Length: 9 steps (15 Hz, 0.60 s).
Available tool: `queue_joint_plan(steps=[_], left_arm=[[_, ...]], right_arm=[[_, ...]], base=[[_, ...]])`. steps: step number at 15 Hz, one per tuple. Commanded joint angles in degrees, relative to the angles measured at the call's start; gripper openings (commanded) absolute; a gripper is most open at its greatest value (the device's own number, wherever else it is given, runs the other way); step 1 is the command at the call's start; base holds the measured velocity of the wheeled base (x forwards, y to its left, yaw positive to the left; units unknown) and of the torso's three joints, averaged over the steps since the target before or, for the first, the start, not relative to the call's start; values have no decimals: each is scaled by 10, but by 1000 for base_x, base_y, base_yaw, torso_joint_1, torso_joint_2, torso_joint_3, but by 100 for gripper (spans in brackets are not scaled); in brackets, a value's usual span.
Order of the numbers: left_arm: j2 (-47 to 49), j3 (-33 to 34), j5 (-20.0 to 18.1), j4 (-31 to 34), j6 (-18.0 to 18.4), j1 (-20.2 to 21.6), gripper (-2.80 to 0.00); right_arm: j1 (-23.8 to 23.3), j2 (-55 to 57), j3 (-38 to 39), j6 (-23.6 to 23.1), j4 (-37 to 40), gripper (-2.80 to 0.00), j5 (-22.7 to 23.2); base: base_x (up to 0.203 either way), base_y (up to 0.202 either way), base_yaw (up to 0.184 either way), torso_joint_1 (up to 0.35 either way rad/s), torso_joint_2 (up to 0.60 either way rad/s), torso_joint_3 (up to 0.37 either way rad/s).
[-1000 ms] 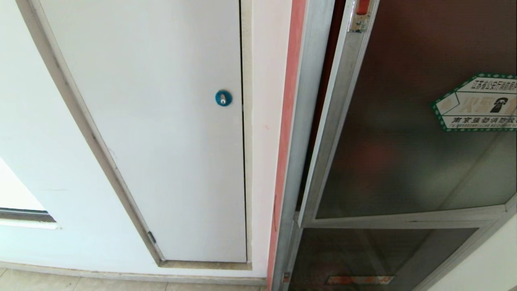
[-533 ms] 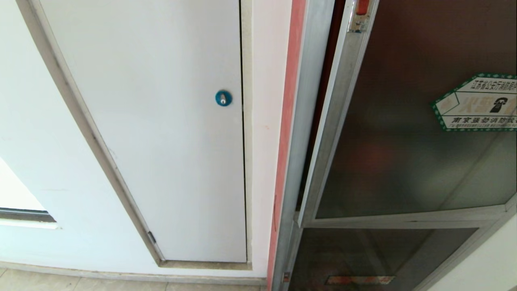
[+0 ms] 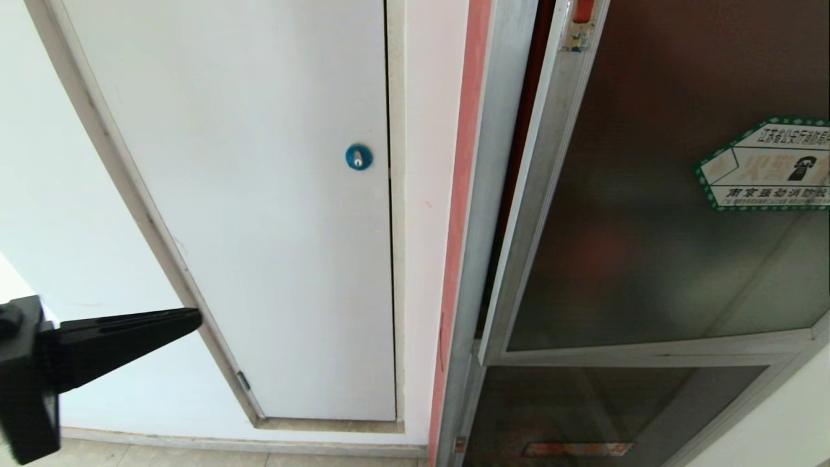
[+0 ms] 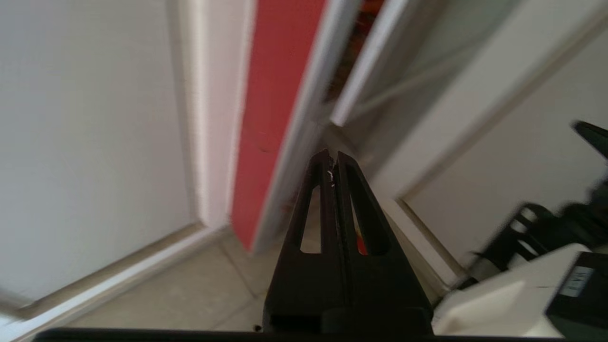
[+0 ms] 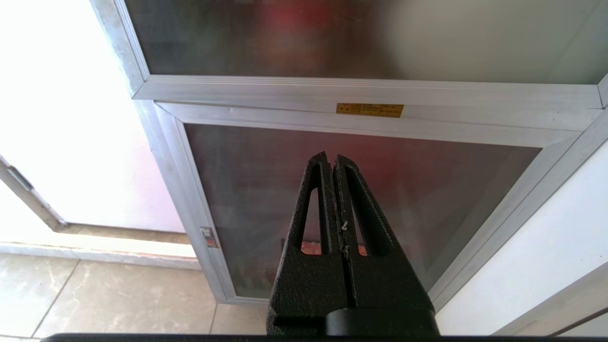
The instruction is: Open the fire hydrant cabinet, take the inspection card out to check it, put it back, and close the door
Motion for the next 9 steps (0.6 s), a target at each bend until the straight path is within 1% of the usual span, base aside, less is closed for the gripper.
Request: queue_joint_plan(steps=[1,2,3,4,5,8,9], left_arm=[[115,-33,-3,-12,-2,-51,-280],[153,-42,-4,-38,-7,-66,-280],[188,-50,-5,-72,-20,-79,-280],[219,-61,-5,-108,-41,-93,-280],[246,-77,-6,-129,-57,-107,-280],[306,-131,-6,-147,-78,-145,-280],[321,-151,-6,-148,-91,-158,-280]], right_arm=[[0,1,0,-1,0,-280,0],[0,1,0,-1,0,-280,0],[0,1,0,-1,0,-280,0],[0,1,0,0,0,-280,0],[0,1,0,1,0,-280,0],[0,1,0,7,-1,-280,0],[0,1,0,6,-1,-280,0]], base=[[0,0,0,0,0,0],[0,0,0,0,0,0],[0,0,0,0,0,0],[0,0,0,0,0,0],[0,0,0,0,0,0],[0,0,0,0,0,0],[0,0,0,0,0,0]])
